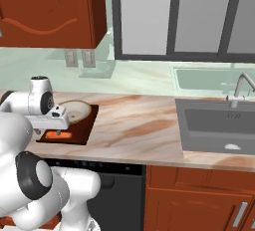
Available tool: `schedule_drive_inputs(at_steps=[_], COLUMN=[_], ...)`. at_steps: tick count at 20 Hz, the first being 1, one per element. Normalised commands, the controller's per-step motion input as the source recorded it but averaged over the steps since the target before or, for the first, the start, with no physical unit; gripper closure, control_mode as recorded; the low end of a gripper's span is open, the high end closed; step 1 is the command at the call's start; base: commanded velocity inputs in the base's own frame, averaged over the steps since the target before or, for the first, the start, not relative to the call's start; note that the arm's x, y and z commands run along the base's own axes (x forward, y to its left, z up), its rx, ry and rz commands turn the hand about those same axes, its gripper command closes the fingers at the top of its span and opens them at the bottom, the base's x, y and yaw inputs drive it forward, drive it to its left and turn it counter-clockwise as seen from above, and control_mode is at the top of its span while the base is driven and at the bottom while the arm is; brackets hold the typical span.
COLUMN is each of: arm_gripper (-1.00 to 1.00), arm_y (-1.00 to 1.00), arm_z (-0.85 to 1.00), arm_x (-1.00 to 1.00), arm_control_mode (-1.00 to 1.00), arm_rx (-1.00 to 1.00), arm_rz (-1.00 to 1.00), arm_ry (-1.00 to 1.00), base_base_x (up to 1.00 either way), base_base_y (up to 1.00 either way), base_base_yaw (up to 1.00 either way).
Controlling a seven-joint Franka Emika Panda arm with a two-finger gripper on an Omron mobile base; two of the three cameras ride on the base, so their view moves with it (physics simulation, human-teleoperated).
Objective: Place the two vegetables and bowl onto the tray for setting up a vegetable dip station.
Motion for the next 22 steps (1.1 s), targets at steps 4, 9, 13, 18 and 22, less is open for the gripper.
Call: schedule_drive_inputs(at_steps=[4,9,13,18,22], arm_gripper=[-1.0,-1.0,-1.0,-1.0,-1.0], arm_y=[0.0,0.0,0.0,0.0,0.0], arm_z=[0.0,0.0,0.0,0.0,0.0], arm_x=[0.0,0.0,0.0,0.0,0.0], arm_control_mode=[1.0,1.0,1.0,1.0,1.0], arm_rx=[0.0,0.0,0.0,0.0,0.0], arm_rz=[0.0,0.0,0.0,0.0,0.0], arm_ry=[0.0,0.0,0.0,0.0,0.0], base_base_x=[-0.26,-0.21,-0.3,-0.24,-0.06], base_base_y=[-0.03,-0.26,-0.47,-0.49,-0.55], base_base_yaw=[-0.01,-0.08,-0.06,-0.09,-0.01])
